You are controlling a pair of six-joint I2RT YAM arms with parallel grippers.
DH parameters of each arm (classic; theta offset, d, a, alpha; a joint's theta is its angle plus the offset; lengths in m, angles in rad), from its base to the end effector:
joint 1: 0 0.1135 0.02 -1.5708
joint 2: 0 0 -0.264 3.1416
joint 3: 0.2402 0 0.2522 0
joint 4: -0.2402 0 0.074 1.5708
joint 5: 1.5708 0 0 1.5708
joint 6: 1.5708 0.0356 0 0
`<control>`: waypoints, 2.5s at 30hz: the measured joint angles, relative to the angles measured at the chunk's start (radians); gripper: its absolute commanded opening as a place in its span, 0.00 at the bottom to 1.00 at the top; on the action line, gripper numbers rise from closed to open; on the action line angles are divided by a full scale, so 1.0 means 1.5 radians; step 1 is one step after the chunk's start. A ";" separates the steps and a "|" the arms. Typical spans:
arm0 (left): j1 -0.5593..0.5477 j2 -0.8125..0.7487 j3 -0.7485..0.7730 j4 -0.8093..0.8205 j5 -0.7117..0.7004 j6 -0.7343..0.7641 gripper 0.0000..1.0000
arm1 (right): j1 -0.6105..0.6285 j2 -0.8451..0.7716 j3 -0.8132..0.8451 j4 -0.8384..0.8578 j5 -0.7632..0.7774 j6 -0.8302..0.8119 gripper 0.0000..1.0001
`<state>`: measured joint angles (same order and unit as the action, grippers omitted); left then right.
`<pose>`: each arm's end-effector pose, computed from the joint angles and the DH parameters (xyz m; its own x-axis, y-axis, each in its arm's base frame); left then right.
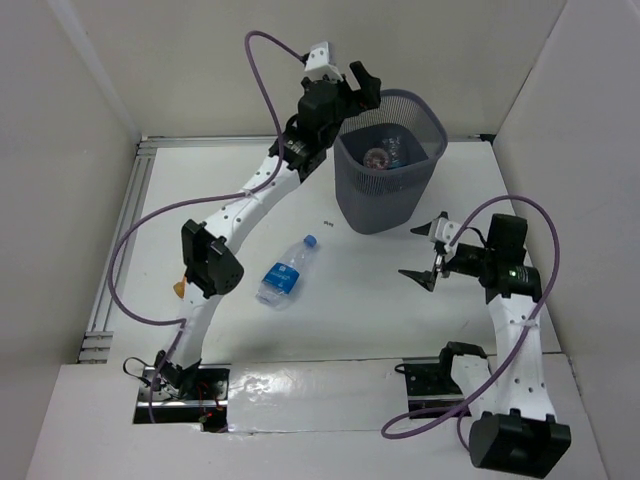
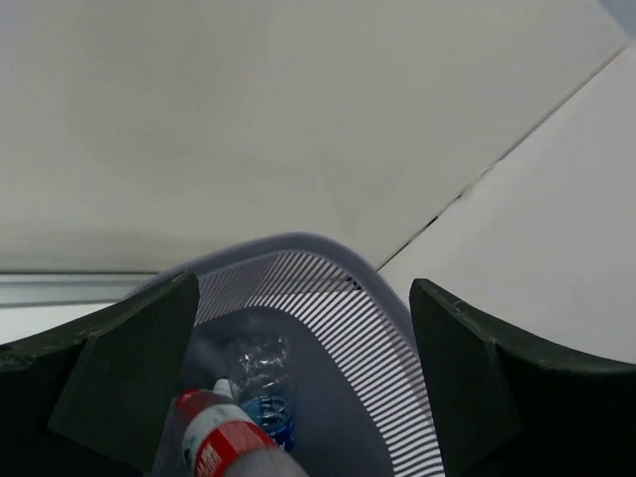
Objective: Put the plastic bottles in the bin
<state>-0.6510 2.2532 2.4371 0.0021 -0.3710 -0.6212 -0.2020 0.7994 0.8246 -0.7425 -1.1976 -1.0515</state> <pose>0.4228 -0.3059 0.4420 -0.0441 -0.6483 -0.7601 0.3144 0.7132 -0.6265 0.1486 0.0034 0.3117 0.2137 -0.3669 -0.9054 -0.8639 0.3616 -0.3505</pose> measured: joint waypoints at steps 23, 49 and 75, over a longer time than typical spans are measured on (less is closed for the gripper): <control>0.188 -0.914 -1.057 -0.597 -0.106 -0.428 1.00 | 0.641 0.592 0.127 0.377 0.458 -0.193 1.00; 0.542 -0.790 -1.128 -0.527 0.143 -0.511 1.00 | 0.602 0.798 0.456 -0.001 0.326 -0.361 0.11; 0.519 -0.692 -1.154 -0.400 0.173 -0.516 1.00 | 0.279 0.662 0.780 0.284 0.438 0.342 1.00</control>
<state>0.1272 1.2156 0.7063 -0.5980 -0.1116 -1.3956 0.2169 1.7924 1.9942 -0.3168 -0.5404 -0.5381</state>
